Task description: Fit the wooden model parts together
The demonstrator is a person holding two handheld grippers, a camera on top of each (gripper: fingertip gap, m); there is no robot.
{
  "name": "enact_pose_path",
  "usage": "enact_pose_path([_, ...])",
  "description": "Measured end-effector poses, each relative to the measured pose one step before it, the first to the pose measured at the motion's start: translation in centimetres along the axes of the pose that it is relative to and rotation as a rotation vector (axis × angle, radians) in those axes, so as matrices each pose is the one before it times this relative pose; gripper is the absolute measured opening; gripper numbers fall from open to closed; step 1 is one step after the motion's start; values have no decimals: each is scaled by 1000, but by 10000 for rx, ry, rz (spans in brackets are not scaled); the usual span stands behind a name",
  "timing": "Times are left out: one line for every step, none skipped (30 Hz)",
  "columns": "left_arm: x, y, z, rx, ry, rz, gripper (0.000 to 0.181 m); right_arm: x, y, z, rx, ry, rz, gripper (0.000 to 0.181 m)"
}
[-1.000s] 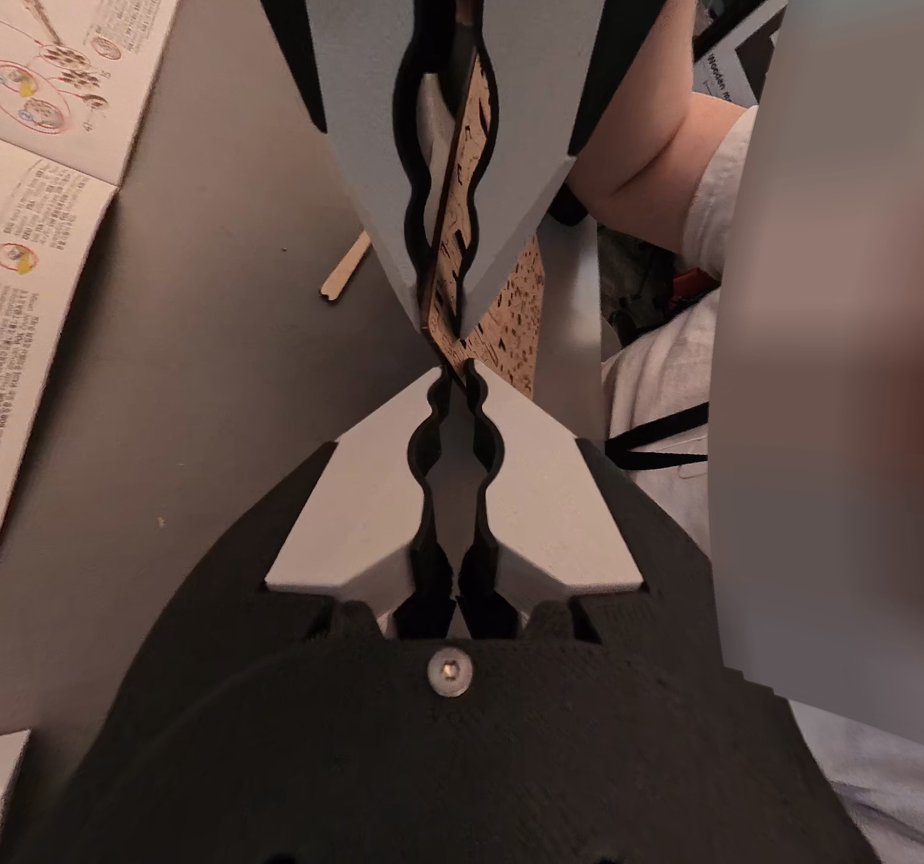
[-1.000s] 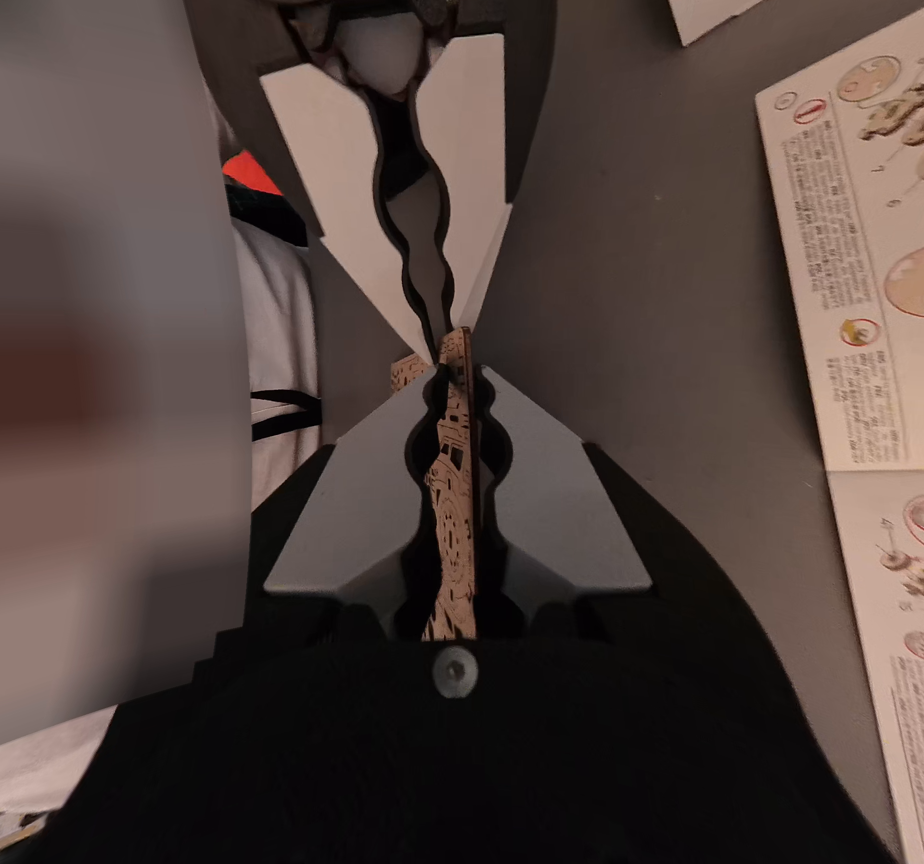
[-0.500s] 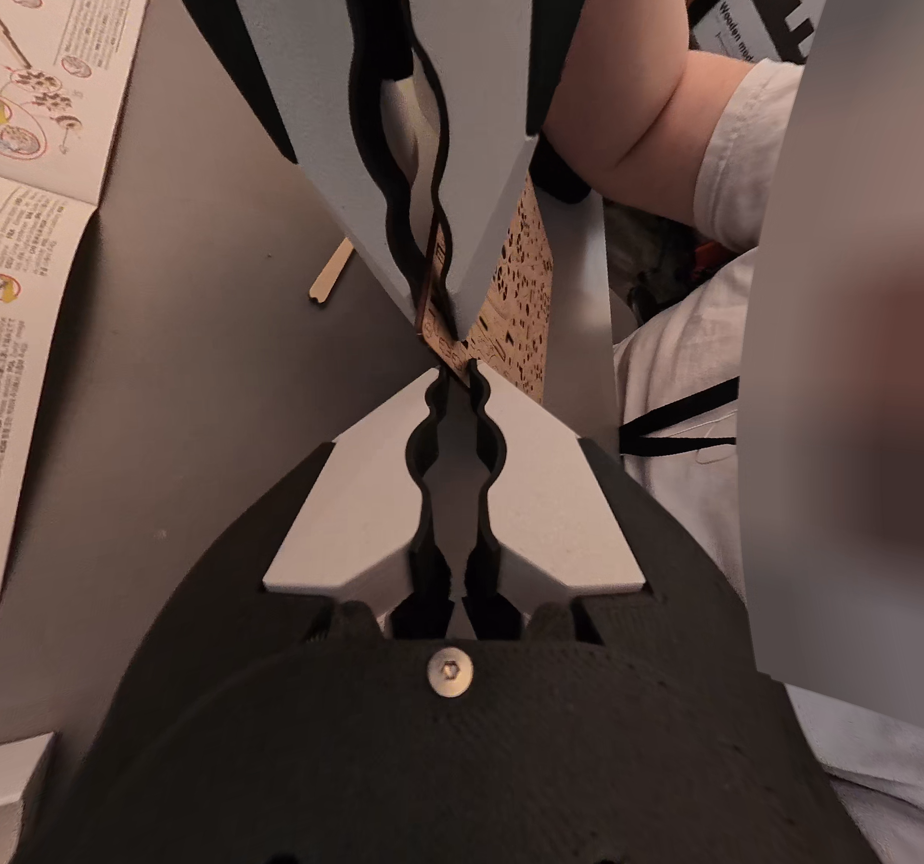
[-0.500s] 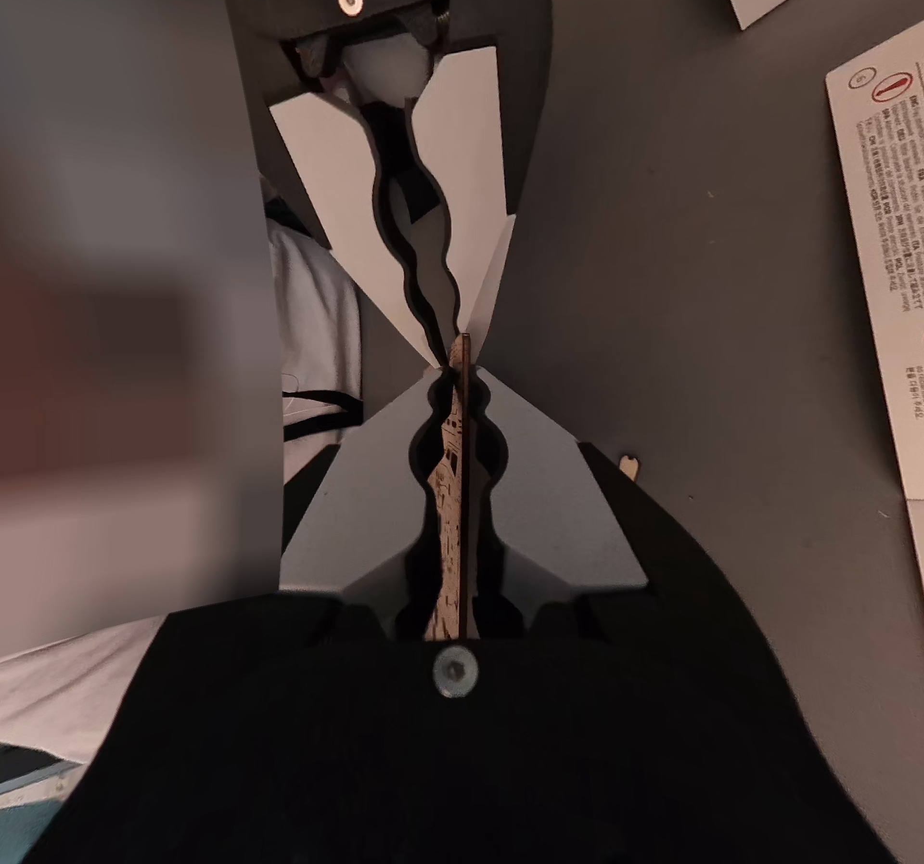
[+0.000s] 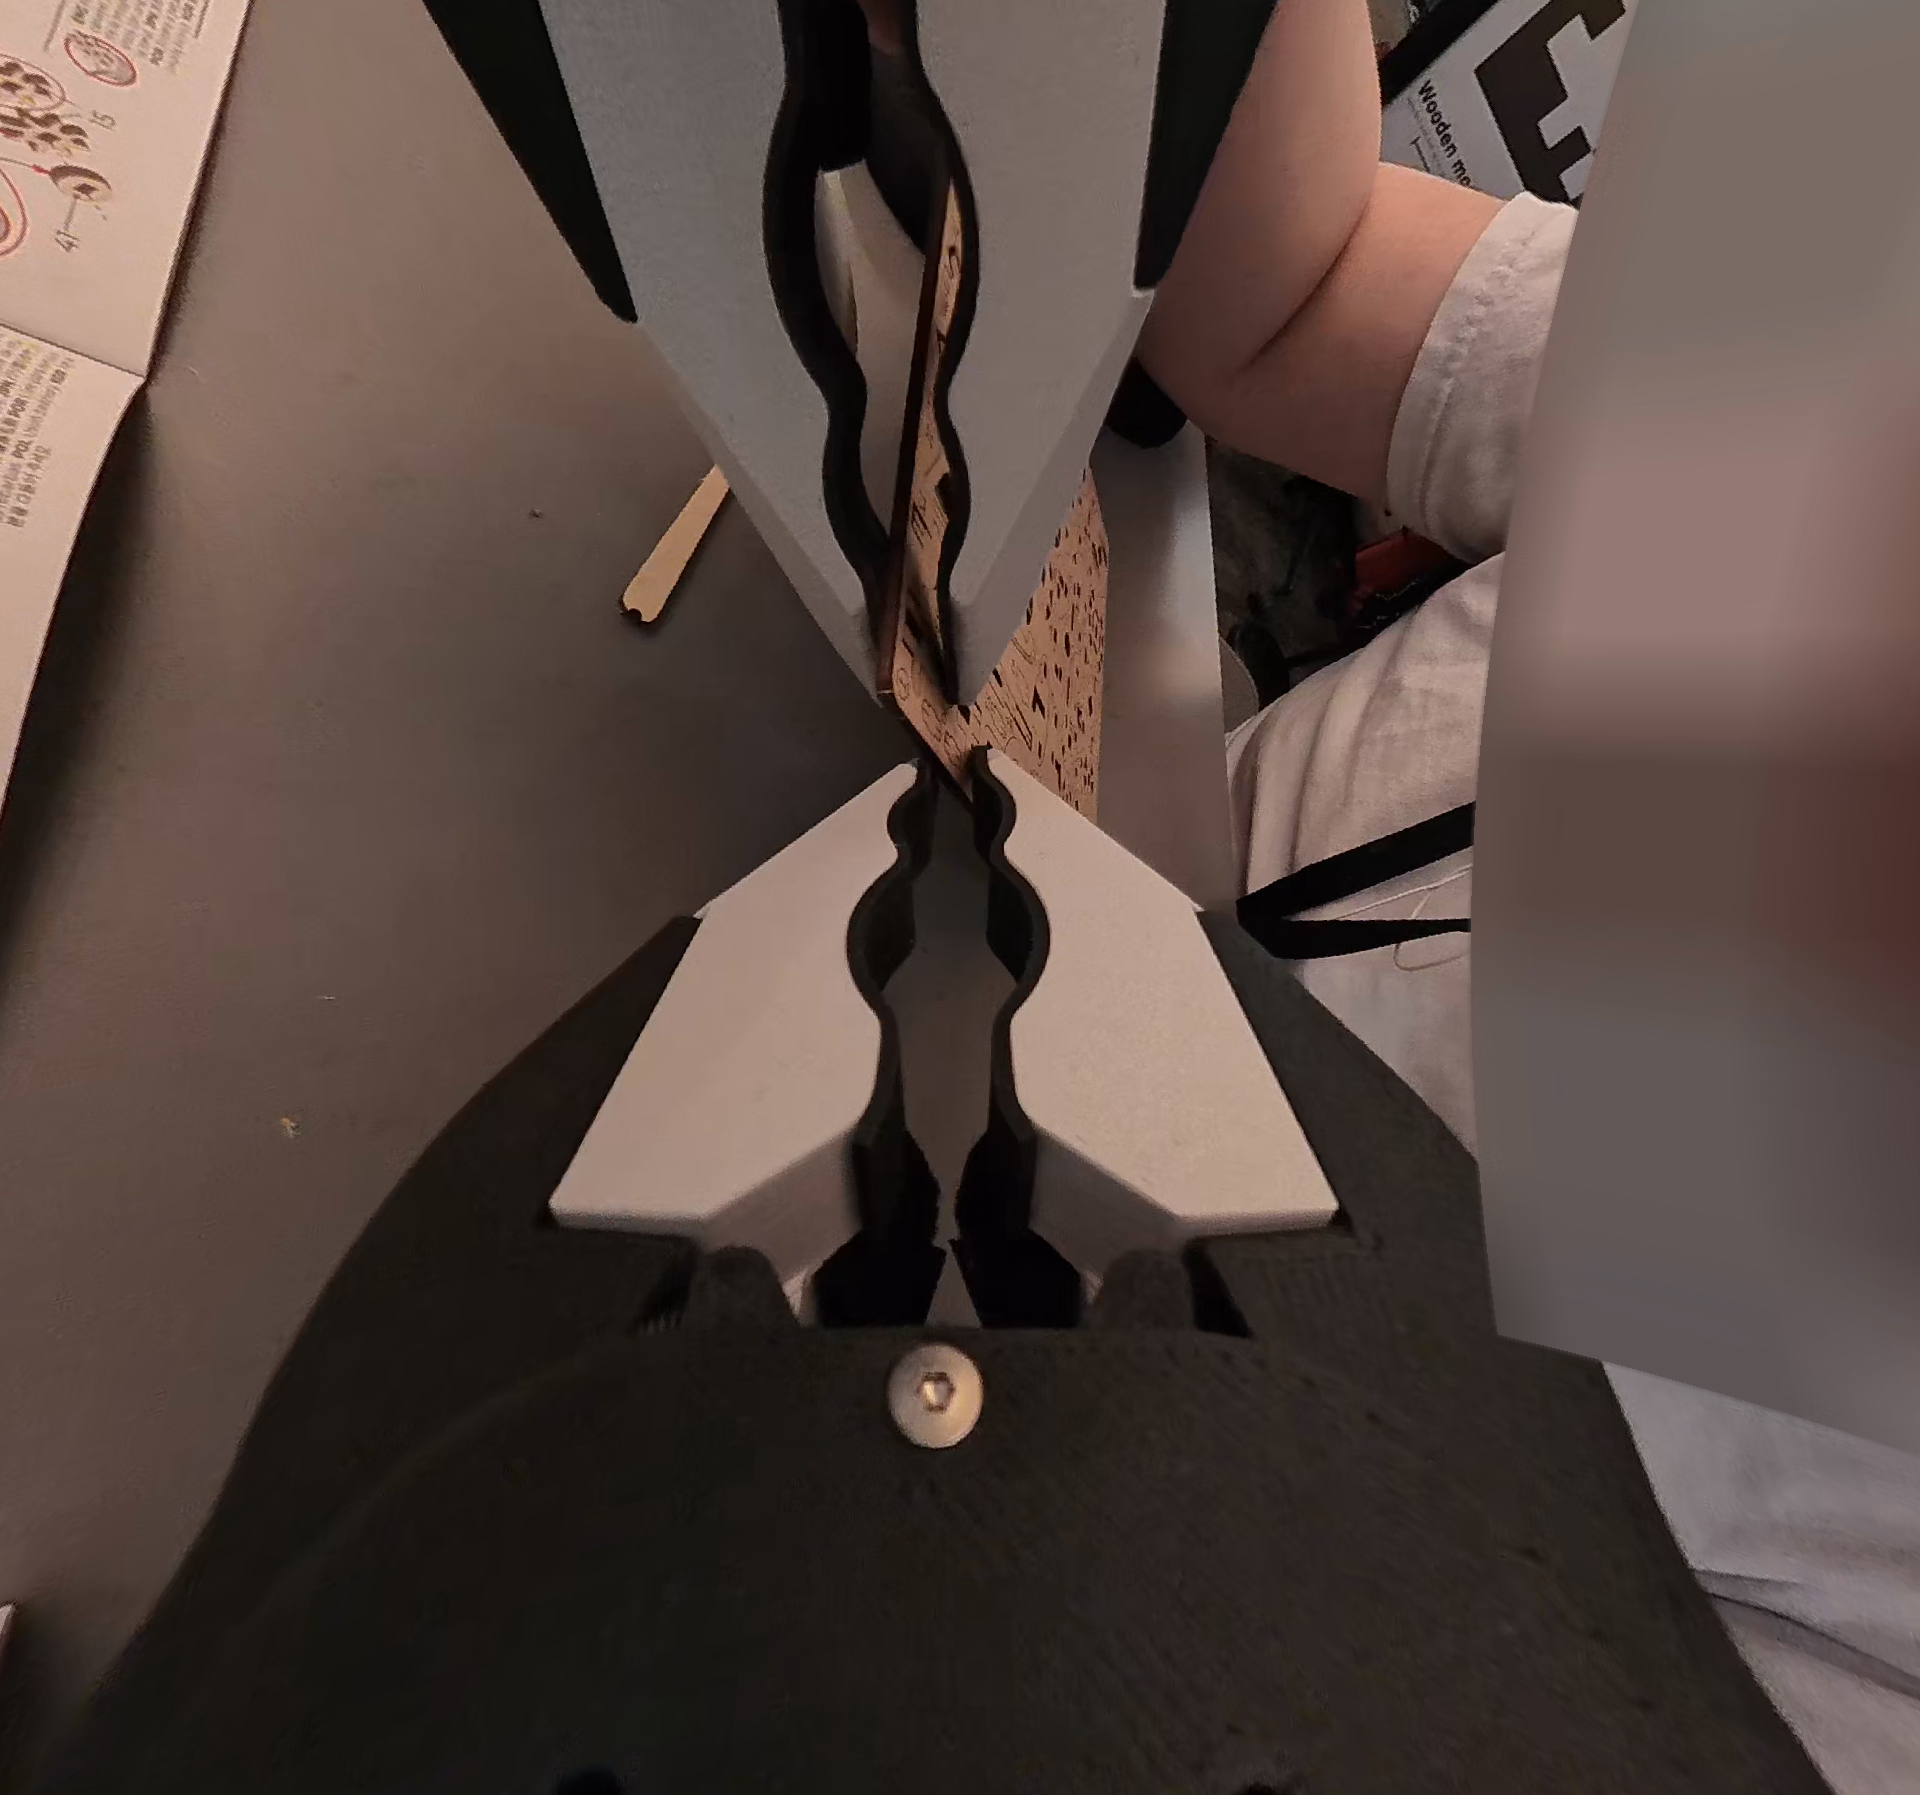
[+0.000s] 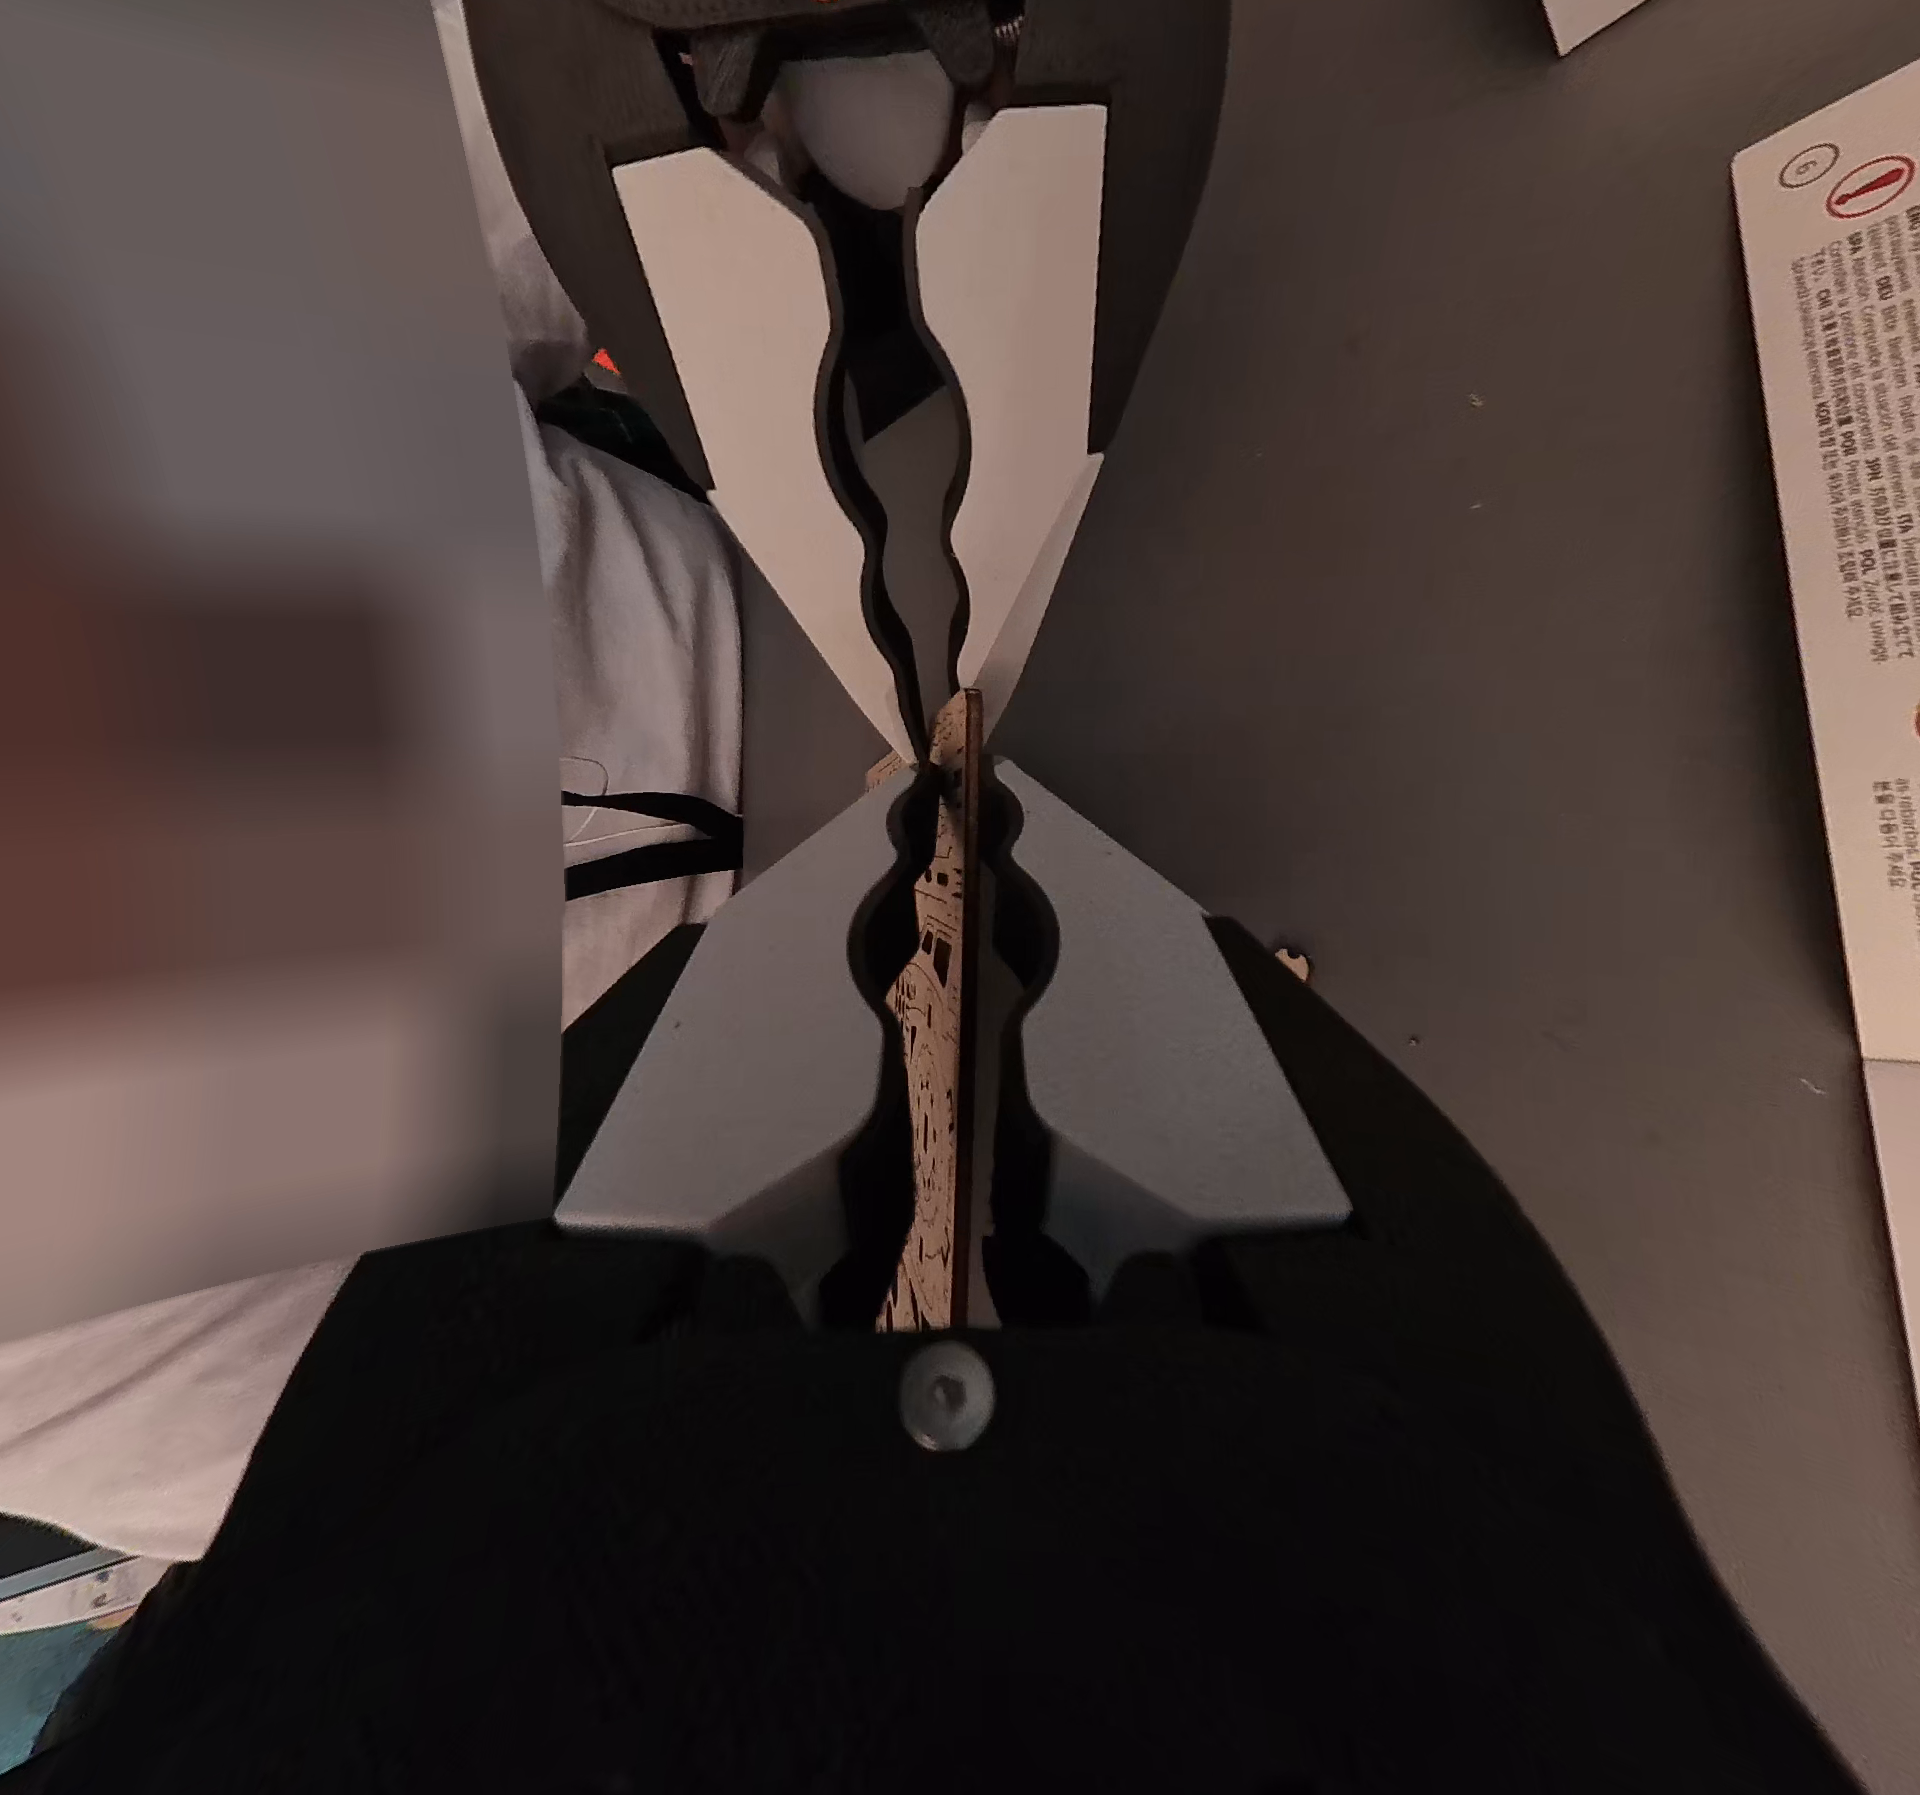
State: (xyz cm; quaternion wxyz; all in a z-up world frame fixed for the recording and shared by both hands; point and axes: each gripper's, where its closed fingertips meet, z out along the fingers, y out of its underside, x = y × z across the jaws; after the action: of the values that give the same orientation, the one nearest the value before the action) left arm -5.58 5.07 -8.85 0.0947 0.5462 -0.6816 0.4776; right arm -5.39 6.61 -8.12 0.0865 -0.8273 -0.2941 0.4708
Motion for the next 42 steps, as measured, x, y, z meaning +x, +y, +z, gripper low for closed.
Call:
enact_pose_path([-31,19,13,-19,-39,31,5,40,24,24,-22,0,-34,6])
enact_pose_path([-44,17,22,-15,-48,24,4,67,25,3,-39,41,-61,6])
enact_pose_path([-43,7,4,-10,-30,5,5,51,8,16,-43,76,-106,6])
enact_pose_path([21,5,-17,3,31,-25,4,-41,-19,9,-24,50,-126,6])
enact_pose_path([57,-17,-14,26,83,-62,4,-76,-26,-7,-8,2,-55,6])
enact_pose_path([46,-32,-7,44,85,-78,4,-39,-34,-14,12,-4,8,5])
enact_pose_path([6,-61,-18,62,77,-65,4,-11,-40,-25,29,-12,3,5])
enact_pose_path([-52,-103,-15,87,51,-33,5,37,-60,-63,48,-11,28,5])
enact_pose_path([-110,-141,-52,114,5,-15,5,119,-102,-113,75,33,17,4])
enact_pose_path([-124,-166,-88,126,-9,-34,5,113,-161,-135,108,52,-18,4])
enact_pose_path([-40,-167,-153,127,44,-50,4,-13,-206,-128,134,-25,-53,4])
enact_pose_path([41,-186,-146,132,87,-40,4,-111,-186,-121,120,-58,-40,4])
enact_pose_path([39,-225,-96,167,71,-25,3,-41,-151,-136,106,-6,-50,3])
enact_pose_path([130,-424,-5,299,144,-11,3,-145,-282,-98,175,-62,-77,3])
enact_pose_path([230,-287,30,219,240,-45,3,-299,-124,-35,43,-166,-59,3])
enact_pose_path([73,-19,25,43,172,-114,2,62,37,-30,-3,75,-46,3])
enact_pose_path([-50,24,44,3,62,-76,1,56,77,-8,-20,19,25,3])
enact_pose_path([-15,77,69,-46,4,20,2,-24,114,58,-52,-80,60,3])
enact_pose_path([11,96,72,-83,-48,60,2,-29,101,73,-42,-96,65,3])
enact_pose_path([-27,94,51,-81,-98,82,3,11,62,51,-20,-68,67,3])
enact_pose_path([-69,98,34,-78,-117,84,4,60,40,55,-18,3,59,4])
enact_pose_path([-79,97,12,-81,-107,61,4,104,25,39,-35,66,2,4])
enact_pose_path([-69,79,15,-62,-71,39,5,64,40,56,-35,66,-73,5])
enact_pose_path([-18,84,50,-54,-26,20,5,38,92,50,-53,50,-42,6])
enact_pose_path([-29,89,93,-53,-15,3,5,57,105,37,-70,49,-19,6])
enact_pose_path([-71,58,67,-40,-34,-3,5,102,93,47,-57,72,-48,6])
enact_pose_path([-70,56,42,-30,-27,-4,5,76,53,13,-34,43,-26,7])
enact_pose_path([33,51,-1,-36,16,-13,5,-59,31,55,-20,-51,7,7])
enact_pose_path([71,31,-14,-29,27,-11,4,-101,20,19,-12,-60,-10,7])
enact_pose_path([62,5,-8,-8,16,-4,4,-48,38,-5,-17,-22,-16,8])
enact_pose_path([62,-10,-11,2,35,-18,4,-79,-12,-21,9,-35,-10,7])
enact_pose_path([53,-12,-5,2,44,-44,3,-26,-23,-15,2,-1,-28,7])
enact_pose_path([3,17,-15,-9,28,-52,3,28,-12,31,-23,46,-36,7])
enact_pose_path([51,17,-6,1,48,-43,3,-39,-8,12,-19,3,7,7])
enact_pose_path([137,-39,-16,30,90,-46,2,-164,-50,-51,18,-92,82,5])
enact_pose_path([114,-62,-47,43,74,-62,2,-103,-63,-48,53,-82,121,5])
enact_pose_path([33,-44,-50,43,26,-63,1,-10,-64,-46,51,-31,109,4])
enact_pose_path([-21,-17,-10,31,0,-65,1,35,6,-7,-29,40,-32,4])
enact_pose_path([-90,8,14,17,-38,-88,1,158,51,7,-73,156,-110,4])
enact_pose_path([-120,24,20,13,-51,-93,1,173,45,22,-92,196,-97,5])
enact_pose_path([-51,22,5,9,-6,-98,1,55,9,27,-53,126,-130,5])
enact_pose_path([-77,20,-8,8,-33,-89,1,98,2,19,-33,120,-34,5])
